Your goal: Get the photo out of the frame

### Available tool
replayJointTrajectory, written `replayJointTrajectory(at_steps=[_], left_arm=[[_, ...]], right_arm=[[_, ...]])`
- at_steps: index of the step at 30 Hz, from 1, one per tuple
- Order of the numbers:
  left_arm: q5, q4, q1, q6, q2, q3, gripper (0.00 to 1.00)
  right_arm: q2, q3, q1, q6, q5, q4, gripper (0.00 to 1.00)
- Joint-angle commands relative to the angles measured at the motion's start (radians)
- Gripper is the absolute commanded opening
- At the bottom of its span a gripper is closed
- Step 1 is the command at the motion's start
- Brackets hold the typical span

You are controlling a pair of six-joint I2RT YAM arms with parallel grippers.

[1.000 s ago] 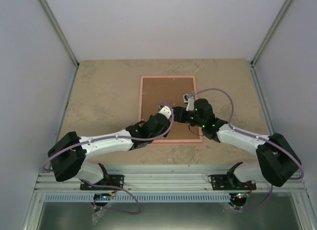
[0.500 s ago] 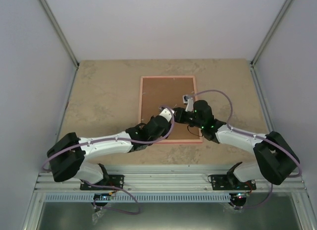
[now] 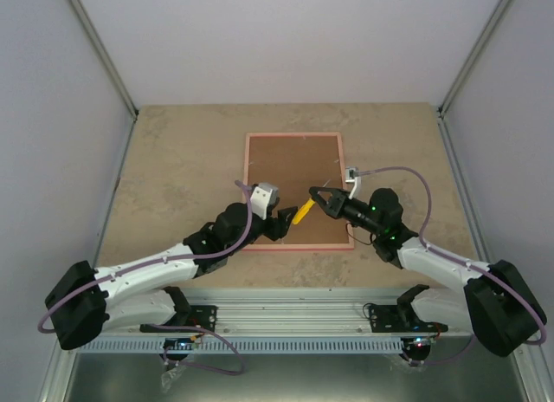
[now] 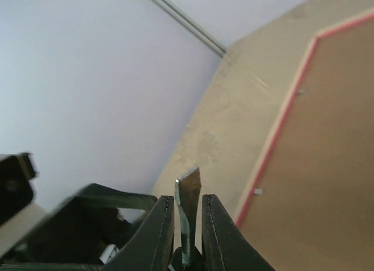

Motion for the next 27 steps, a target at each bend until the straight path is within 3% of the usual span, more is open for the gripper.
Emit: replayJointTrajectory(at_steps=[1, 6, 13, 27], left_arm=[[0.186, 0.153, 0.016, -0.086, -0.03, -0.038, 0.68], [0.325, 0.318, 0.052, -0.19, -0.046, -0.101, 0.73], [0.398, 0.472, 0.054, -0.28, -0.001, -0.115, 0.75], [0.443, 0.61, 0.054, -0.342, 0.119, -0.091, 0.5]], right_arm=[[-0.056, -0.04, -0.012, 0.034, -0.07, 0.191, 0.0], [-0.079, -0.071, -0.014, 0.071, -0.113, 0.304, 0.01], [-0.064, -0.094, -0.013, 0.11, -0.156, 0.419, 0.01], [-0.029, -0.117, 0.002, 0.166, -0.167, 0.526, 0.01]])
